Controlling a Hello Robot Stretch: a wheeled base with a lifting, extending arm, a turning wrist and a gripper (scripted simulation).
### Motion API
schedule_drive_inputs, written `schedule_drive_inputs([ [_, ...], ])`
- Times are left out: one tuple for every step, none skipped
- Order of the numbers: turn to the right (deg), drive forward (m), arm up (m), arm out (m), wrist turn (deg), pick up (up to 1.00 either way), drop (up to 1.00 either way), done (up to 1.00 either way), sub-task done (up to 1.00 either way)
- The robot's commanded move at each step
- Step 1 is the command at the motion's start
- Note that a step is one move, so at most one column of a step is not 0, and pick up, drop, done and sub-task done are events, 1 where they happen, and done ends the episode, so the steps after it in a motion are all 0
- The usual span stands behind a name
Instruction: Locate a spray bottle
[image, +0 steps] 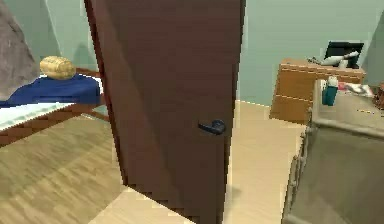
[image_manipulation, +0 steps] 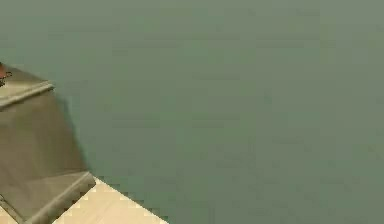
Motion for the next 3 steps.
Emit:
schedule_drive_inputs([
  [-45.0, 0.00, 0.00, 0.00, 0.0, 0.00, 0.00, 0.00, 0.00],
  [-39.0, 0.00, 0.00, 0.00, 0.0, 0.00, 0.00, 0.00, 0.00],
  [0.0, 1.00, 0.00, 0.00, 0.0, 0.00, 0.00, 0.00, 0.00],
])
